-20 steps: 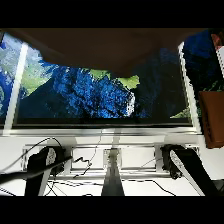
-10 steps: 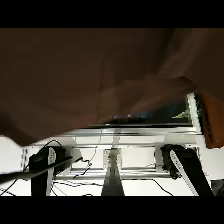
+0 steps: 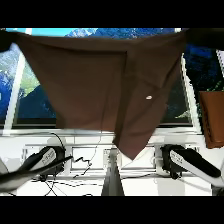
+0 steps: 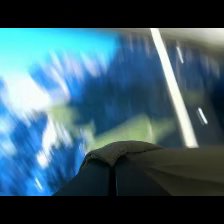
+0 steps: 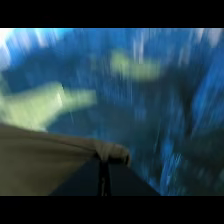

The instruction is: Fold the clothes and pants, and hang the long-sleeved shirts on hangers.

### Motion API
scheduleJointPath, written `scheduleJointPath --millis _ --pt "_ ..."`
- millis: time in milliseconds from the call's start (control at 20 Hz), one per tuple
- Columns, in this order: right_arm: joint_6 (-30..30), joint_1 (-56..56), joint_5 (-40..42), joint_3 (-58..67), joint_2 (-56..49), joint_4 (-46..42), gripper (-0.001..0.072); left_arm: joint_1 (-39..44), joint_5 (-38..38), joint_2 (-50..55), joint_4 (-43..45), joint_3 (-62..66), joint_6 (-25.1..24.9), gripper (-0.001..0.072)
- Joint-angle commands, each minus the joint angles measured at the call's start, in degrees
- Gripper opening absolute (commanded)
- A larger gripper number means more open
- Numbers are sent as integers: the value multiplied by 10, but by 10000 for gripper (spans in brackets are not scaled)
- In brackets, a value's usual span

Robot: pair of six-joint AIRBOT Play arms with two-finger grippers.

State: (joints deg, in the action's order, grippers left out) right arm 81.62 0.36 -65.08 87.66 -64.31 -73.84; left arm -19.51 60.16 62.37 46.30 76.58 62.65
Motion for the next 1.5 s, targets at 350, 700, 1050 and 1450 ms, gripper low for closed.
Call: scheduleJointPath --millis 350,700,1050,1450 --pt "1 0 53 -11 -257 -37 16 74 -58 278 -65 1 -37 15" --pt "-44 -71 -176 -12 -254 -42 14 47 121 269 76 1 -20 13" --pt "-43 -103 -141 -113 -253 56 15 60 145 327 110 0 41 14" --pt "-17 -105 -75 -192 -230 45 450 80 126 363 72 5 30 564"
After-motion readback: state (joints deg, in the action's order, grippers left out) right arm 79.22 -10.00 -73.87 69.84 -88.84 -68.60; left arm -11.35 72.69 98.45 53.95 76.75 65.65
